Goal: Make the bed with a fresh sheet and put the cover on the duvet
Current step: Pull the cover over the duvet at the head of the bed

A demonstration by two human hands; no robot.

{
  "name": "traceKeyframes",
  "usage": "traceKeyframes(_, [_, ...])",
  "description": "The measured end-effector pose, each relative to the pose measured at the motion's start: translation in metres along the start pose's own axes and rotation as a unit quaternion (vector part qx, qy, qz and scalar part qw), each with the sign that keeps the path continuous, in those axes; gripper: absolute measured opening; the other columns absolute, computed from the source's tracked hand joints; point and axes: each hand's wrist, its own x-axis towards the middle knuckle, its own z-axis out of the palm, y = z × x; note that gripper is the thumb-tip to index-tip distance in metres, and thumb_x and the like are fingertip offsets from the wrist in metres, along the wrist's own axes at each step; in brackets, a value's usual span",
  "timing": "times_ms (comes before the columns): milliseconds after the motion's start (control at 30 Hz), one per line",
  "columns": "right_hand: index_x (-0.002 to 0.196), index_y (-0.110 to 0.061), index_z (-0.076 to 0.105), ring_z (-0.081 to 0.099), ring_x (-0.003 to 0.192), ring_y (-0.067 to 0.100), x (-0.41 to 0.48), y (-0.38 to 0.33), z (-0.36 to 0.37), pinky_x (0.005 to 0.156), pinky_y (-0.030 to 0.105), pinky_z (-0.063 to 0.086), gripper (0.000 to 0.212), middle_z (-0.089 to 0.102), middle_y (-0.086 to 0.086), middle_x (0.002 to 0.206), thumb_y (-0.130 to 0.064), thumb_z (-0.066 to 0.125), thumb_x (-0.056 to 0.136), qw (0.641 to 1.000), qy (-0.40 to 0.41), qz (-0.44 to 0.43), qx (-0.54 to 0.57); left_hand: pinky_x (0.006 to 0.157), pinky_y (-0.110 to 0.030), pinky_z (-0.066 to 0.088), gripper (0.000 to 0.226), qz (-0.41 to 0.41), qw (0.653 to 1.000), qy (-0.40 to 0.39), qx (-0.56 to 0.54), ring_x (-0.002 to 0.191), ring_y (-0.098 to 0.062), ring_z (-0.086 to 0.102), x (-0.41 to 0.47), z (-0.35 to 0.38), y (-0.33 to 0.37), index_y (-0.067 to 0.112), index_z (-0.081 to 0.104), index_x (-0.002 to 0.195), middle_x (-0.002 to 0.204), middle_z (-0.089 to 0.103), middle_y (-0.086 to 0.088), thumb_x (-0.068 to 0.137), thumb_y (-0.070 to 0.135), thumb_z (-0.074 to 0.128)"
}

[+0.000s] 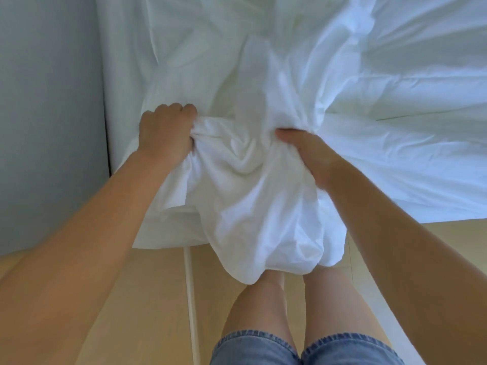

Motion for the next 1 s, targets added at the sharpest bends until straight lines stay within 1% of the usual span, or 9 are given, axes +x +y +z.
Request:
traceKeyframes(100, [0.106,-0.013,0.064,0.067,0.079,0.023,0.005,0.007,0.012,0.07,0.032,0.056,0.026,0.069,0.006,0.088,-0.017,0.065,0.081,0.992,0.121,0.028,-0.004,0.087,-0.047,0.036,0.046,0.072,0.99,0.118,-0.006,0.093,-0.038,0.056,-0.015,0.005,0.006,0.003,0.058,0.121,0.102,0.06,-0.021,0.076,-0.007,0.053])
traceKeyframes(200, [0.107,-0.014,0.063,0.068,0.076,0.023,0.008,0.008,0.012,0.069,0.033,0.057,0.027,0.071,0.007,0.085,-0.02,0.064,0.08,0.986,0.144,0.077,0.028,0.097,-0.06,0.033,0.042,0.216,0.954,0.204,-0.049,0.092,-0.035,0.062,-0.036,0.02,0.003,0.006,0.06,0.117,0.101,0.065,-0.017,0.075,0.001,0.057])
traceKeyframes(267, [0.096,-0.017,0.064,0.069,0.06,0.017,0.008,0.005,0.009,0.052,0.024,0.055,0.013,0.072,0.003,0.068,-0.02,0.062,0.083,0.986,0.122,0.094,0.063,0.098,-0.062,0.031,0.046,0.282,0.943,0.176,-0.026,0.101,-0.032,0.058,-0.043,0.032,-0.006,0.01,0.048,0.124,0.112,0.064,-0.017,0.084,0.033,0.052])
traceKeyframes(333, [0.095,-0.017,0.065,0.069,0.057,0.015,0.01,0.005,0.005,0.049,0.023,0.053,0.011,0.072,0.001,0.065,-0.021,0.061,0.086,0.987,0.099,0.097,0.081,0.097,-0.064,0.032,0.08,0.311,0.943,0.113,0.03,0.111,-0.032,0.058,-0.042,0.04,-0.013,0.008,0.04,0.13,0.124,0.059,-0.021,0.072,0.059,0.058])
traceKeyframes(433, [0.101,-0.016,0.067,0.072,0.067,0.02,0.013,0.009,0.002,0.052,0.03,0.056,0.019,0.074,0.004,0.076,-0.023,0.058,0.087,0.989,0.066,0.088,0.099,0.089,-0.057,0.042,0.1,0.302,0.949,0.018,0.09,0.107,-0.036,0.062,-0.031,0.039,-0.012,0.004,0.042,0.132,0.122,0.059,-0.023,0.051,0.048,0.081])
traceKeyframes(567, [0.099,-0.024,0.067,0.072,0.077,0.018,0.015,0.011,0.005,0.059,0.029,0.057,0.024,0.075,0.001,0.084,-0.042,0.054,0.091,0.995,0.021,0.064,0.076,0.053,-0.039,0.043,0.055,0.31,0.95,-0.032,0.003,0.062,-0.039,0.062,-0.01,0.017,0.002,-0.009,0.063,0.099,0.077,0.063,-0.025,0.054,0.011,0.087])
traceKeyframes(700, [0.1,-0.025,0.064,0.071,0.069,0.011,0.018,-0.001,0.013,0.055,0.021,0.053,0.024,0.074,-0.003,0.075,-0.044,0.052,0.093,0.996,0.053,0.025,0.061,0.059,-0.031,0.029,0.04,0.291,0.957,0.011,-0.008,0.081,-0.037,0.064,0.018,-0.008,0.01,0.005,0.061,0.109,0.092,0.065,-0.015,0.081,0.034,0.062])
traceKeyframes(800, [0.086,-0.023,0.063,0.067,0.054,0.007,0.009,-0.01,0.005,0.042,0.017,0.049,0.017,0.071,-0.005,0.063,-0.039,0.058,0.09,0.993,0.103,-0.009,0.057,0.053,-0.027,0.019,0.037,0.316,0.948,0.025,-0.008,0.069,-0.033,0.061,0.014,-0.035,-0.004,0.009,0.062,0.09,0.075,0.062,-0.008,0.077,0.043,0.056])
traceKeyframes(1000, [0.088,-0.02,0.066,0.066,0.059,0.012,-0.06,-0.016,-0.111,0.067,0.029,0.053,0.012,0.069,-0.003,0.067,-0.031,0.062,0.087,0.987,0.159,-0.003,0.017,0.049,-0.027,0.027,0.03,0.238,0.969,-0.055,-0.043,0.054,-0.026,0.054,-0.059,-0.032,-0.023,0.012,0.058,0.072,0.057,0.052,0.001,0.08,0.041,0.061])
